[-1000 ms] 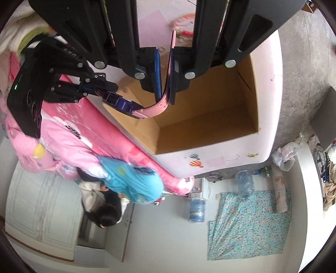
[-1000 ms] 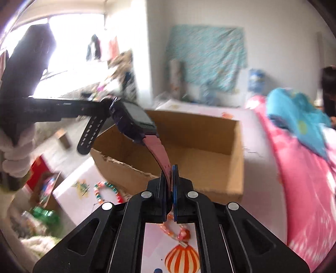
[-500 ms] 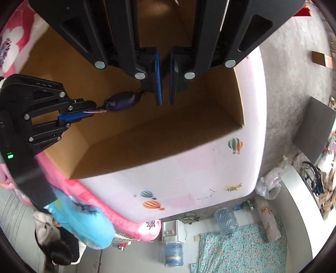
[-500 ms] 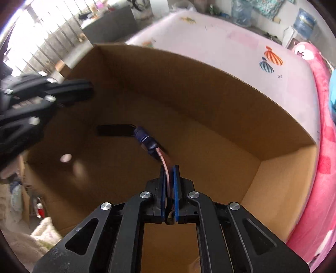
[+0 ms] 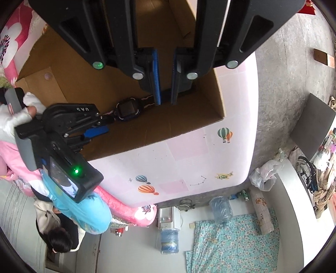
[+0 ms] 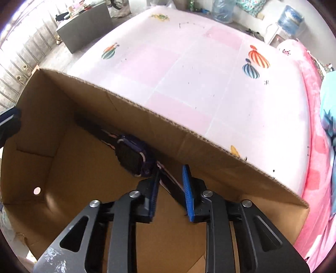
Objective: Organize jewelry
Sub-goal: 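Carry the watch over the box, lower it inside, open the right gripper, then move the right gripper back to the multicolour bead bracelet, then close the right gripper on the multicolour bead bracelet and lift it, then carry the bracelet over the box and open the right gripper inside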
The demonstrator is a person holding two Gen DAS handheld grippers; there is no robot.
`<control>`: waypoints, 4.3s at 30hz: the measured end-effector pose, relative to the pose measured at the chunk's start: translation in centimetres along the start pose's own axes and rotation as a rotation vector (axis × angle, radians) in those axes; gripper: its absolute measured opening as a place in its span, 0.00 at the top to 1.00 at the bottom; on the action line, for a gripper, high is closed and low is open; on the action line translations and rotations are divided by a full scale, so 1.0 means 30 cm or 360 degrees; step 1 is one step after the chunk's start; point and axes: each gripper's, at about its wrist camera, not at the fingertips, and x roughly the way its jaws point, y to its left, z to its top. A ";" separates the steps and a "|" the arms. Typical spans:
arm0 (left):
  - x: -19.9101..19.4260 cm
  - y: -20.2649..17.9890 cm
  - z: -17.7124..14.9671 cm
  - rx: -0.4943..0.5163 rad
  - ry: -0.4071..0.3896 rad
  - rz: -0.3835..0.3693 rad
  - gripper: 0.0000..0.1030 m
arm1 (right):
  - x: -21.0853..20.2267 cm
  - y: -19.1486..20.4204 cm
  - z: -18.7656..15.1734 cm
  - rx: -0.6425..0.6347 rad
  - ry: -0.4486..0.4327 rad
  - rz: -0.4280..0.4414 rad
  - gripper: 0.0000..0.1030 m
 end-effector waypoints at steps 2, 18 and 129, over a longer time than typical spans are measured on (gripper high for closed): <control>-0.043 0.015 -0.016 -0.0010 -0.0050 0.0007 0.82 | -0.014 -0.005 -0.013 0.0015 -0.0013 0.0017 0.78; -0.433 0.071 -0.395 -0.0253 -0.0579 0.0073 0.52 | -0.506 -0.030 -0.387 0.0221 -0.0780 0.0224 0.77; -0.285 -0.361 -0.709 0.0059 -0.0099 -0.0030 0.91 | -0.278 0.498 -0.741 0.0369 -0.0784 0.0562 0.93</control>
